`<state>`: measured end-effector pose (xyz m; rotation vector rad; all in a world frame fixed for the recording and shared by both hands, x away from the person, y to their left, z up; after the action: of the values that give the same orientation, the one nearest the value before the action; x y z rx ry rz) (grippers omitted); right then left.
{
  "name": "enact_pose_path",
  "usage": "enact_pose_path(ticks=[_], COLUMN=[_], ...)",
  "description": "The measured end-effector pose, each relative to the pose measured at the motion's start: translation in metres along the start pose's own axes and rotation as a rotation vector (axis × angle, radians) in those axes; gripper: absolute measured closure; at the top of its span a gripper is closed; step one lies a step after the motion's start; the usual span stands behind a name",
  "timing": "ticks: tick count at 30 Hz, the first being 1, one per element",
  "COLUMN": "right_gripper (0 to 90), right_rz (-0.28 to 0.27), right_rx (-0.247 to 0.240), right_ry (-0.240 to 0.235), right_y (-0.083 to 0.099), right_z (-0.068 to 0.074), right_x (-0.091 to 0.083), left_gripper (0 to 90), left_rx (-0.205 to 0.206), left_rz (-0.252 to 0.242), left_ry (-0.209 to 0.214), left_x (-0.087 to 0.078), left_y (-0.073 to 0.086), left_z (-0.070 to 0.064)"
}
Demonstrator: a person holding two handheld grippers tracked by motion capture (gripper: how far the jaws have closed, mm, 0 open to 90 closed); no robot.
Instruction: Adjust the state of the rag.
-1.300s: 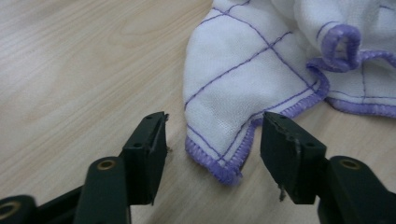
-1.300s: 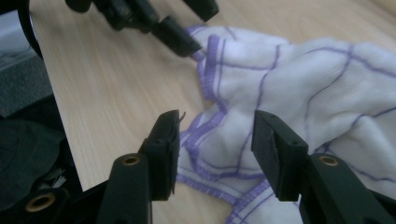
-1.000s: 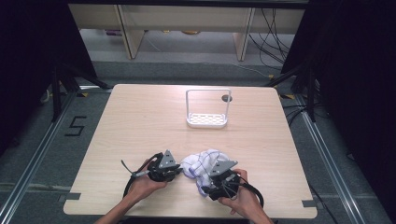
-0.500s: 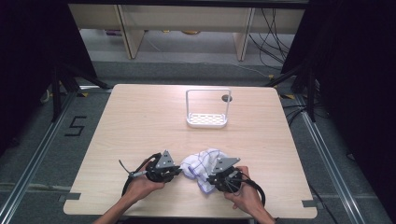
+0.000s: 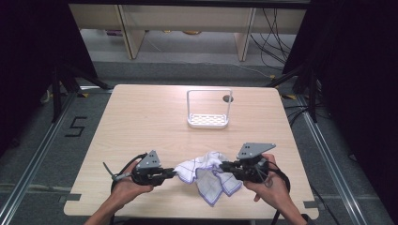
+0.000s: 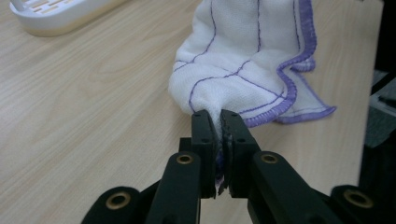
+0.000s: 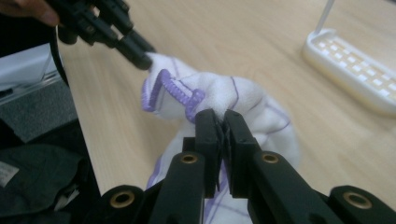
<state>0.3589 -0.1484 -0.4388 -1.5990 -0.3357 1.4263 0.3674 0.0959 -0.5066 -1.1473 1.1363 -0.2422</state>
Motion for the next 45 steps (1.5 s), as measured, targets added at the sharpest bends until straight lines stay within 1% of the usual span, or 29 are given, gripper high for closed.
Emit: enact_pose_path(ticks=[1, 3, 4, 5, 9, 14, 16, 17, 18, 19, 22, 23, 24, 26, 28, 29, 30, 31, 32, 33, 34, 35, 36, 37, 39, 40, 42, 44, 45], right_gripper=[86.0, 86.0, 86.0, 86.0, 86.0, 86.0, 86.0, 85.9, 86.0, 85.9, 85.7, 85.1, 84.0, 71.1, 65.6, 61.4, 57.9, 56.7, 56.7, 55.0, 51.9, 50.9, 50.9, 50.3, 50.3, 50.3, 50.0, 49.7, 49.7], right_rz=[-0.007, -0.002, -0.002, 0.011, 0.066, 0.166, 0.195, 0.236, 0.263, 0.281, 0.293, 0.296, 0.293, 0.261, 0.234, 0.223, 0.199, 0.177, 0.177, 0.166, 0.134, 0.131, 0.131, 0.119, 0.110, 0.110, 0.118, 0.111, 0.112], right_rx=[-0.004, -0.005, -0.005, 0.025, 0.076, 0.139, 0.169, 0.212, 0.243, 0.240, 0.257, 0.267, 0.291, 0.294, 0.271, 0.274, 0.258, 0.255, 0.255, 0.267, 0.250, 0.236, 0.236, 0.251, 0.228, 0.228, 0.236, 0.261, 0.245], right_ry=[0.003, 0.048, 0.048, 0.088, 0.141, 0.199, 0.192, 0.215, 0.222, 0.246, 0.241, 0.231, 0.229, 0.251, 0.290, 0.308, 0.314, 0.324, 0.324, 0.313, 0.316, 0.316, 0.316, 0.294, 0.285, 0.285, 0.262, 0.242, 0.249], right_y=[-0.005, -0.021, -0.021, -0.030, -0.035, -0.017, -0.012, -0.001, 0.004, 0.009, 0.018, 0.022, 0.024, 0.023, 0.019, 0.016, 0.013, 0.010, 0.010, 0.008, 0.009, 0.011, 0.011, 0.019, 0.029, 0.029, 0.050, 0.062, 0.069], right_z=[-0.003, -0.021, -0.021, -0.039, -0.082, -0.130, -0.136, -0.150, -0.154, -0.162, -0.173, -0.178, -0.180, -0.182, -0.183, -0.181, -0.178, -0.173, -0.173, -0.165, -0.152, -0.146, -0.146, -0.131, -0.119, -0.119, -0.101, -0.090, -0.089], right_x=[-0.003, -0.006, -0.006, -0.005, 0.010, 0.044, 0.049, 0.061, 0.067, 0.071, 0.081, 0.088, 0.091, 0.090, 0.081, 0.074, 0.065, 0.057, 0.057, 0.049, 0.037, 0.031, 0.031, 0.023, 0.017, 0.017, 0.014, 0.012, 0.012], left_gripper=[84.4, 84.4, 84.4, 84.4, 84.2, 84.1, 84.0, 83.9, 83.7, 83.5, 82.0, 75.6, 69.5, 58.7, 45.1, 41.3, 38.5, 37.1, 36.4, 36.4, 34.9, 34.9, 34.5, 34.3, 34.9, 34.9, 35.3, 35.8, 36.0], left_rx=[-0.010, -0.080, -0.080, -0.117, -0.158, -0.169, -0.170, -0.171, -0.177, -0.178, -0.195, -0.198, -0.198, -0.200, -0.200, -0.171, -0.171, -0.162, -0.162, -0.152, -0.131, -0.129, -0.129, -0.116, -0.101, -0.101, -0.080, -0.063, -0.044], left_rz=[-0.012, -0.022, -0.022, -0.022, 0.008, 0.074, 0.092, 0.123, 0.135, 0.148, 0.149, 0.139, 0.139, 0.123, 0.119, 0.100, 0.100, 0.076, 0.076, 0.064, 0.049, 0.042, 0.042, 0.040, 0.056, 0.056, 0.083, 0.095, 0.096], left_ry=[-0.005, -0.001, -0.001, -0.013, -0.056, -0.096, -0.106, -0.135, -0.150, -0.152, -0.167, -0.184, -0.184, -0.202, -0.207, -0.236, -0.236, -0.229, -0.229, -0.218, -0.193, -0.175, -0.175, -0.131, -0.089, -0.089, -0.045, -0.031, -0.029], left_x=[-0.003, -0.005, -0.005, -0.003, 0.013, 0.046, 0.053, 0.066, 0.072, 0.077, 0.086, 0.089, 0.089, 0.081, 0.076, 0.063, 0.063, 0.050, 0.050, 0.045, 0.039, 0.037, 0.037, 0.038, 0.042, 0.042, 0.053, 0.059, 0.062], left_y=[-0.002, -0.011, -0.011, -0.016, -0.024, -0.029, -0.028, -0.026, -0.024, -0.022, -0.020, -0.019, -0.019, -0.022, -0.024, -0.027, -0.027, -0.029, -0.029, -0.029, -0.027, -0.025, -0.025, -0.021, -0.016, -0.016, -0.007, -0.004, -0.004], left_z=[0.002, 0.016, 0.016, 0.027, 0.048, 0.071, 0.076, 0.084, 0.087, 0.090, 0.093, 0.095, 0.095, 0.092, 0.090, 0.083, 0.083, 0.069, 0.069, 0.060, 0.042, 0.031, 0.031, 0.010, -0.010, -0.010, -0.035, -0.046, -0.049])
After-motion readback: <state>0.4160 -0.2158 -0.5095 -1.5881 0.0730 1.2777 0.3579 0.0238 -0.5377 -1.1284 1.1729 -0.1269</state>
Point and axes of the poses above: each handheld gripper's, and its own axes: x roughly forward along the jaws, y roughly out of its underside, z roughly to its left, the point moved 7 cm from there along x, roughly forward along the jaws, and after that the axes turned 6 degrees about -y, right-handed, at the moved point
